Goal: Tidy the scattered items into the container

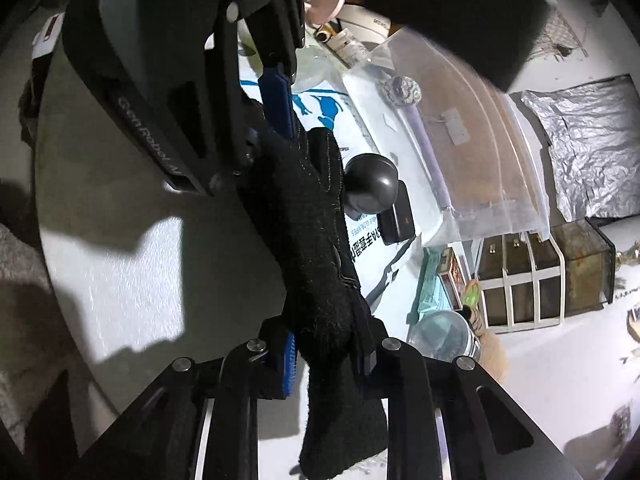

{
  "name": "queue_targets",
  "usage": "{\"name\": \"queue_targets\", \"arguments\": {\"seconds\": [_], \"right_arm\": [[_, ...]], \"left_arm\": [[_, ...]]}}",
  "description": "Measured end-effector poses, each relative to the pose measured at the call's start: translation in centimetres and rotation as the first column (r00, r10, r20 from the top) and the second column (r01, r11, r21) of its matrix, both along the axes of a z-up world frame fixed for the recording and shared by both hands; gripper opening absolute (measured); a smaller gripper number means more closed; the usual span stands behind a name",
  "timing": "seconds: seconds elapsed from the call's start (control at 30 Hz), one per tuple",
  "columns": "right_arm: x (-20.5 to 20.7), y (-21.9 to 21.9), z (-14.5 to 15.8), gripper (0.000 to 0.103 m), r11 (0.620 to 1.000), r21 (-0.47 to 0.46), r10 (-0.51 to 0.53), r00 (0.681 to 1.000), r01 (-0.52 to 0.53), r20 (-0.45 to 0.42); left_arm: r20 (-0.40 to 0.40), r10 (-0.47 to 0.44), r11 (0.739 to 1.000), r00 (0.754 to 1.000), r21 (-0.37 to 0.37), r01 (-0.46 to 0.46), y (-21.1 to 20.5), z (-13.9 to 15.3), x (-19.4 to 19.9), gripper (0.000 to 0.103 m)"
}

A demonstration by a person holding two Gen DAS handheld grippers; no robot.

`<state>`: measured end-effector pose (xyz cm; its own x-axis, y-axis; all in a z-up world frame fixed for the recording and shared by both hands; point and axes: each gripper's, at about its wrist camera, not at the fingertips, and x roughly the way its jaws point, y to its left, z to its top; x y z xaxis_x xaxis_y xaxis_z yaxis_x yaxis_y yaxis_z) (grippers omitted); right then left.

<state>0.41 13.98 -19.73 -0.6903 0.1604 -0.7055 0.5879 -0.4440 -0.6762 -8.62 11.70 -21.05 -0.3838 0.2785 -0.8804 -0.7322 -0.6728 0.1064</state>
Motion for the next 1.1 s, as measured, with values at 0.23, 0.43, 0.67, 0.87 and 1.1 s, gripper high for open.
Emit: {"name": "queue_targets", "arguments": {"seconds": [0.23, 0.43, 0.67, 0.87, 1.1], "right_arm": [[2.4, -0.1, 4.1, 0.022, 1.000, -0.023, -0.011, 0.999, 0.012, 0.040], [2.7, -0.3, 12.8, 0.022, 0.998, -0.055, -0.004, 0.996, -0.001, -0.086], [-1.4, -0.5, 19.7, 0.021, 0.998, 0.001, 0.066, 0.934, -0.070, -0.351], [-9.9, 1.0, 23.4, 0.021, 0.991, 0.051, 0.135, 0.869, -0.126, -0.476], [-20.1, 2.2, 24.6, 0.021, 0.975, 0.087, 0.222, 0.832, -0.206, -0.508]], "left_arm": [[-0.011, -0.019, 0.997, 1.000, 0.073, 0.020, -0.2, 4.9, 1.7, 0.021], [-0.155, -0.006, 0.988, 0.988, 0.154, 0.031, -1.7, 13.2, 2.2, 0.020], [-0.429, 0.056, 0.984, 0.902, 0.179, 0.024, -3.2, 22.1, -1.5, 0.020], [-0.548, 0.116, 0.986, 0.829, 0.164, -0.030, -2.7, 26.1, -8.4, 0.020], [-0.580, 0.177, 0.983, 0.795, 0.140, -0.117, -2.7, 27.6, -17.7, 0.020]]}}
